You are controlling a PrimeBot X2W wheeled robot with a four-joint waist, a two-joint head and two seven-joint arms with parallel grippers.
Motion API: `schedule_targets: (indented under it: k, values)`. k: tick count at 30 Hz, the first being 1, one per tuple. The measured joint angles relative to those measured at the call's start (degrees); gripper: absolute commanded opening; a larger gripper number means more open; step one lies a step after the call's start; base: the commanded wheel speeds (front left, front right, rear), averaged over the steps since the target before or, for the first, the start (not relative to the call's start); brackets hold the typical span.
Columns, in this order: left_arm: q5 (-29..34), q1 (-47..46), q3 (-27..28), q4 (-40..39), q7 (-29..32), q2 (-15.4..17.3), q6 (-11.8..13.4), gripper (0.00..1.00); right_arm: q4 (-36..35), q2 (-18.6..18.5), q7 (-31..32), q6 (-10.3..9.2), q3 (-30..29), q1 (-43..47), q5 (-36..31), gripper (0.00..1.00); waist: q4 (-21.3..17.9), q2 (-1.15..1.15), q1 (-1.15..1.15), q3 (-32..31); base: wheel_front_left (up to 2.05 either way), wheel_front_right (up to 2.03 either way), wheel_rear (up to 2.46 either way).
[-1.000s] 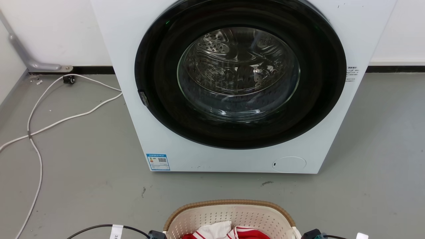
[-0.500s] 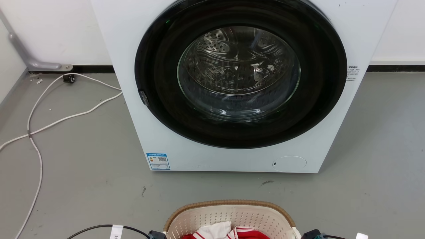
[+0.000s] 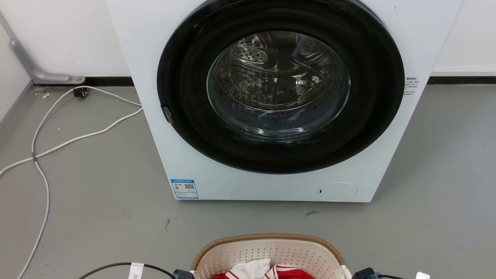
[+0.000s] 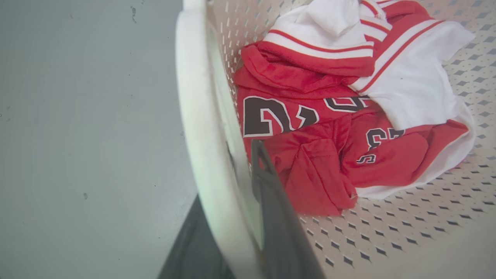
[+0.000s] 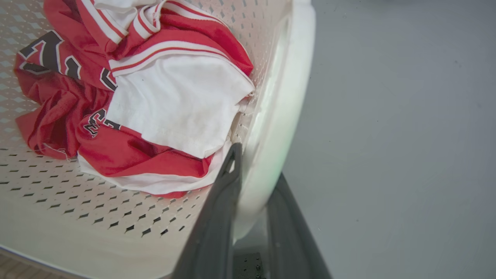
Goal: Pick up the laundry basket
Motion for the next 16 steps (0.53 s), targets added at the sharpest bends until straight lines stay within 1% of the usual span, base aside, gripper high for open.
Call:
schedule_targets:
  k: [16]
  values:
    - [-0.86, 0.00, -0.82, 0.01, -0.03, 0.03, 0.11, 0.00, 0.00, -0.01, 0.01, 0.00, 0.46, 0.00, 0.48, 0.00, 0.03, 0.00, 0.00, 0.19, 0.00, 0.00, 0.00]
